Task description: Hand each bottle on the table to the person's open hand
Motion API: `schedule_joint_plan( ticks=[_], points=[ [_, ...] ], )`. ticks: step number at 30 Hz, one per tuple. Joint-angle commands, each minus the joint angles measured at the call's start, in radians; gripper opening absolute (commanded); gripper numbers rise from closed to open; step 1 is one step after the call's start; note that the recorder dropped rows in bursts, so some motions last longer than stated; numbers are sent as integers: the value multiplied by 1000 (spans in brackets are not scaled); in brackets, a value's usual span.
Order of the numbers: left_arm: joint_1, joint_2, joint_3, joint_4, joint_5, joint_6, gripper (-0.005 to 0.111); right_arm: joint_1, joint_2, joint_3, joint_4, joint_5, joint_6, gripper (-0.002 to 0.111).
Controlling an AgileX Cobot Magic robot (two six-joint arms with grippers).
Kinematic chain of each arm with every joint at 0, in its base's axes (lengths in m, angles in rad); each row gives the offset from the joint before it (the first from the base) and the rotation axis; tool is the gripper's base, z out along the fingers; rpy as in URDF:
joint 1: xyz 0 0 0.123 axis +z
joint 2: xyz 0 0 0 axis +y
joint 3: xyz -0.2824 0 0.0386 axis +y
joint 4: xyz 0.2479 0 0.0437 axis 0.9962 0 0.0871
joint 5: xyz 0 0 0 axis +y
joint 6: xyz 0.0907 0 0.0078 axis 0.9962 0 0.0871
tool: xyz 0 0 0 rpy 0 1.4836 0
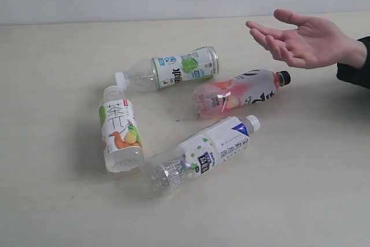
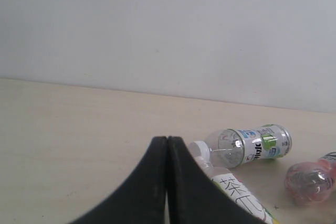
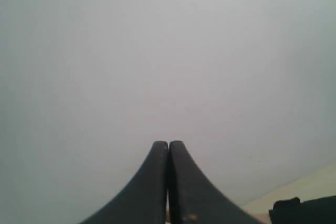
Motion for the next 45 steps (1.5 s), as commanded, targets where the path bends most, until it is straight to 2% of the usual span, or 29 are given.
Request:
schedule_joint_plan(
  ticks=[1, 8, 13, 16, 18, 20, 23, 26, 29, 34, 38, 41, 45],
  points=[
    [2, -6, 3, 1, 0, 0, 0, -6, -5, 5, 2, -93, 32, 0],
    [2, -6, 3, 1, 0, 0, 0, -3, 176, -73, -47, 70, 37, 0],
    [2, -6, 3, 1, 0, 0, 0, -3, 461, -218, -47, 162, 53, 0],
    [2, -6, 3, 1, 0, 0, 0, -3, 636, -337, -80, 276, 14, 0],
    [-1, -6, 3, 1, 0, 0, 0, -3, 738, -434, -93, 369, -60, 0],
    [-2, -6, 3, 1, 0, 0, 0, -3, 841, -550, -93, 479, -221, 0],
    [-2, -6, 3, 1, 0, 0, 0, -3, 1003, -725, -46, 777, -463, 0],
    [-2, -6, 3, 1, 0, 0, 0, 52, 1196, -921, 109, 1089, -789, 0],
    [-2, -6, 3, 1, 0, 0, 0, 144, 1340, -1074, 204, 1222, -871, 4],
    [-2, -6, 3, 1, 0, 0, 0, 295, 1493, -1229, 104, 1267, -909, 24],
    [-2, -6, 3, 1, 0, 0, 0, 409, 1579, -1280, -31, 1269, -1001, 39],
    [-2, -6, 3, 1, 2, 0, 0, 473, 1616, -1282, -92, 1260, -1094, 45],
    [-2, -6, 3, 1, 2, 0, 0, 535, 1660, -1282, -190, 1250, -1112, 51]
  ],
)
